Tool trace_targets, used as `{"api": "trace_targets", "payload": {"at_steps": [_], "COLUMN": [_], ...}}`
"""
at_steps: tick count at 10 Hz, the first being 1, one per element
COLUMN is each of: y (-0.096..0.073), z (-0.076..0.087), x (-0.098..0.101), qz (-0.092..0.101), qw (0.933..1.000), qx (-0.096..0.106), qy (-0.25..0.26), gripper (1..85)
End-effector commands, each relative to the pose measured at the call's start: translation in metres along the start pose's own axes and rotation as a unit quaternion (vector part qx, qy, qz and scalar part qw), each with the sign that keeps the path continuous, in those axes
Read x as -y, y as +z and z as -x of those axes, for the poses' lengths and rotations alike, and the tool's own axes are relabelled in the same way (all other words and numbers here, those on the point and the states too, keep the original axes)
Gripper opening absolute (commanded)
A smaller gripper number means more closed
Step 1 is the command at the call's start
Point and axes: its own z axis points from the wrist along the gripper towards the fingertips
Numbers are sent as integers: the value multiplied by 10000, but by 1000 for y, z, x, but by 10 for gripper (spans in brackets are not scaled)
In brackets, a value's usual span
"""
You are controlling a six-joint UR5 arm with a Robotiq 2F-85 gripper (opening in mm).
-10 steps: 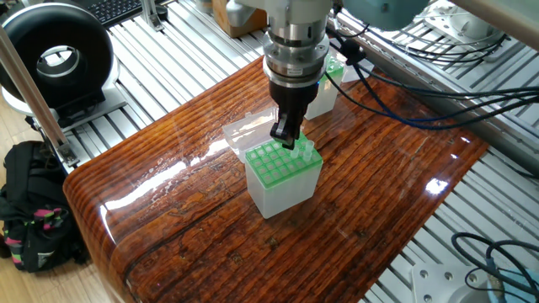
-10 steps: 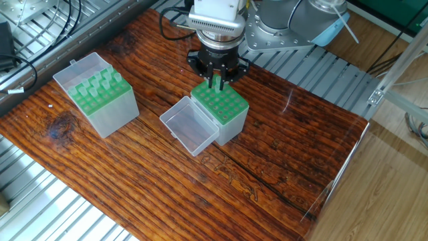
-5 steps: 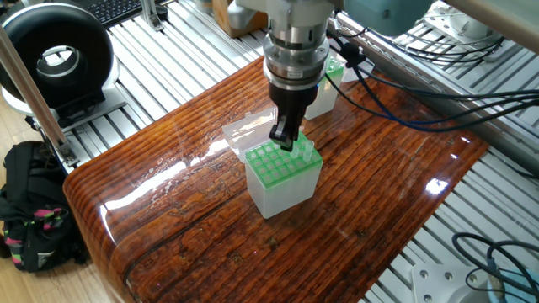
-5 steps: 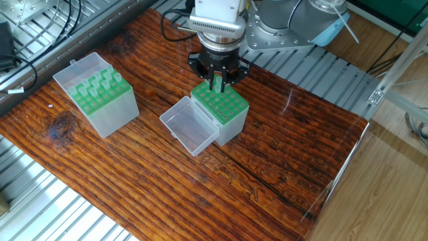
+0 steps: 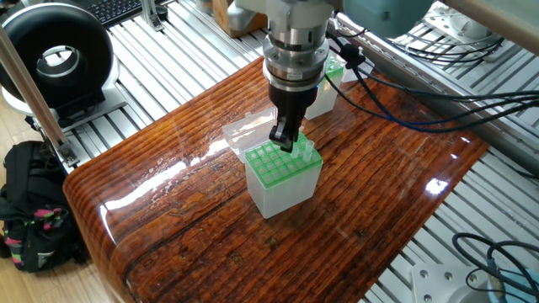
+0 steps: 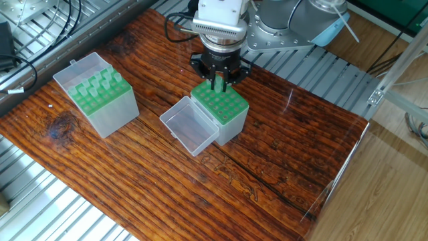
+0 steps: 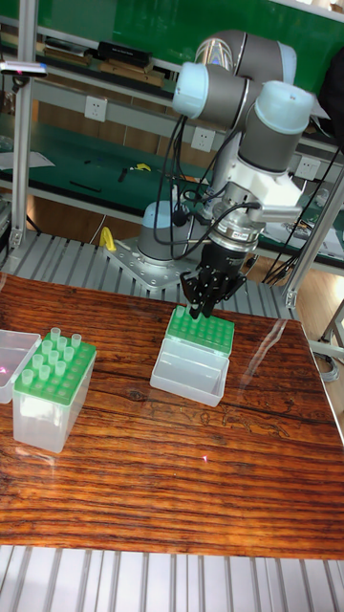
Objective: Transfer all large pipette tips from one holder to another
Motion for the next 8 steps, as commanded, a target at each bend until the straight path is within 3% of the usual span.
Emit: {"api": "trace_targets", "payload": {"at_steps": [1,8], "y": [5,5], "z": [2,2], "x": [-4,-1], "qz": [35,31], "qw": [10000,9999], "qx": [74,115], "qy": [29,6], "gripper": [297,267]}}
